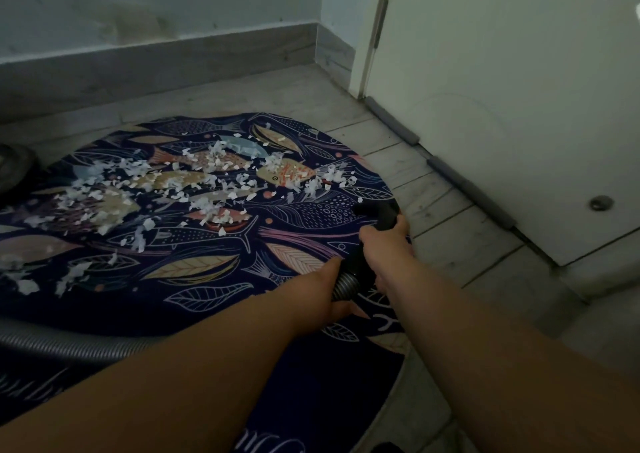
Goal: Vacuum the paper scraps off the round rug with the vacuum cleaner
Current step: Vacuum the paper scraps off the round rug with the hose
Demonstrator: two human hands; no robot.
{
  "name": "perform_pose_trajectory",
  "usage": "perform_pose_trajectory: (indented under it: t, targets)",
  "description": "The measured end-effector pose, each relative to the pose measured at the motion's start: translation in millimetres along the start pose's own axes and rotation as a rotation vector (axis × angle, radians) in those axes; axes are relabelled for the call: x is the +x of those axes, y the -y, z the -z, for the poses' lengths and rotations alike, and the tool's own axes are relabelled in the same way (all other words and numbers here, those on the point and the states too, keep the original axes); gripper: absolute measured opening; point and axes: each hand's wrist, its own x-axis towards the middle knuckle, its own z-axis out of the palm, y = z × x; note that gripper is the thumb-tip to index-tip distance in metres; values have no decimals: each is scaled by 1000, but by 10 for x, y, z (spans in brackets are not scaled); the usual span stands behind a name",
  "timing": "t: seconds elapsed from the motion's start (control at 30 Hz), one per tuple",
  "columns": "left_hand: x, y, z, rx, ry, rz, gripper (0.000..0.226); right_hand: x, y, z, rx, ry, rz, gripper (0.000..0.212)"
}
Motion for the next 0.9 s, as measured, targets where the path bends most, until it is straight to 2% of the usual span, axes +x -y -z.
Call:
perform_pose_trajectory:
  t: [0.2,0.5,0.9]
  targets:
    - [175,16,82,34,23,-12,81,117,83,-50,72,-29,-27,79]
    - [318,54,243,25,-2,-3,82,256,223,-142,138,30,0,82]
    - [586,33,345,35,-36,13,84,583,389,-132,129,53,38,80]
